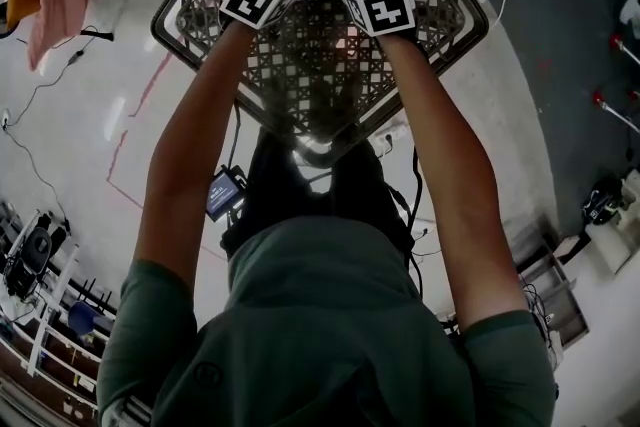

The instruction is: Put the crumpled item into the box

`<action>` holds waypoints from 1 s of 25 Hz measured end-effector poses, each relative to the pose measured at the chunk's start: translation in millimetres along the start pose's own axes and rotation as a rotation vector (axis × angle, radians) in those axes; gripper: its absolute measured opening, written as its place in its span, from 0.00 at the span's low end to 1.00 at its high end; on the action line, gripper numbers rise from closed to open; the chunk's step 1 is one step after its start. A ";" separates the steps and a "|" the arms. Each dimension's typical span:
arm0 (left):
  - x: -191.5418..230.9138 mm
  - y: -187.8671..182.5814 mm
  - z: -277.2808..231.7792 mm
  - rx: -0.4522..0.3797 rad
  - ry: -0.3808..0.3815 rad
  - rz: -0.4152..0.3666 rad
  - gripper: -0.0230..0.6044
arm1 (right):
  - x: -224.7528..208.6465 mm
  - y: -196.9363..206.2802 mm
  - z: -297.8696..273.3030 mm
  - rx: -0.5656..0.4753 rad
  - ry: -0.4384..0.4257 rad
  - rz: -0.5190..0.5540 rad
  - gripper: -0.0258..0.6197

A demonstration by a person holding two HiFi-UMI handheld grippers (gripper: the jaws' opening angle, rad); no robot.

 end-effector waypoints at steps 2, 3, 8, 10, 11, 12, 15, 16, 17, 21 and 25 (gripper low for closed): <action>-2.9 -0.7 2.4 0.005 0.008 0.000 0.36 | -1.1 4.1 1.2 0.020 0.007 -0.002 0.24; -4.5 -1.8 4.4 0.005 0.012 -0.001 0.39 | -1.4 5.4 2.2 0.028 0.011 -0.004 0.25; -14.6 -16.1 23.9 -0.014 0.024 -0.038 0.48 | -1.4 -1.4 17.0 0.023 0.040 -0.003 0.26; -20.7 -25.5 35.2 -0.033 0.027 -0.063 0.48 | -0.8 -7.5 26.5 0.008 0.052 -0.002 0.26; -23.9 -31.1 41.8 -0.046 0.027 -0.074 0.48 | -0.2 -11.4 31.6 0.000 0.057 -0.001 0.26; -27.0 -37.2 48.8 -0.062 0.029 -0.085 0.48 | 0.5 -16.1 37.1 -0.010 0.063 0.000 0.26; -37.3 -55.7 72.5 -0.109 0.032 -0.123 0.48 | 2.7 -35.1 57.7 -0.054 0.085 0.005 0.26; -41.4 -61.3 81.4 -0.121 0.032 -0.137 0.47 | 3.5 -42.3 65.9 -0.073 0.092 0.006 0.26; -45.6 -66.3 90.4 -0.133 0.032 -0.150 0.47 | 4.7 -49.6 74.7 -0.093 0.099 0.006 0.26; -66.0 -86.0 130.6 -0.199 0.044 -0.203 0.43 | 12.3 -80.6 116.4 -0.185 0.122 -0.002 0.23; -92.5 -108.7 178.2 -0.287 0.070 -0.257 0.35 | 23.6 -116.6 169.6 -0.310 0.146 -0.004 0.17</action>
Point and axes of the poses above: the fingertips, and each gripper's own axes: z backward along the fingers, x to its left, y out of its underside, the point moved 2 cm from there along z, backward along the fingers, and after that the axes turned 13 degrees about z, right-handed, at the moved point
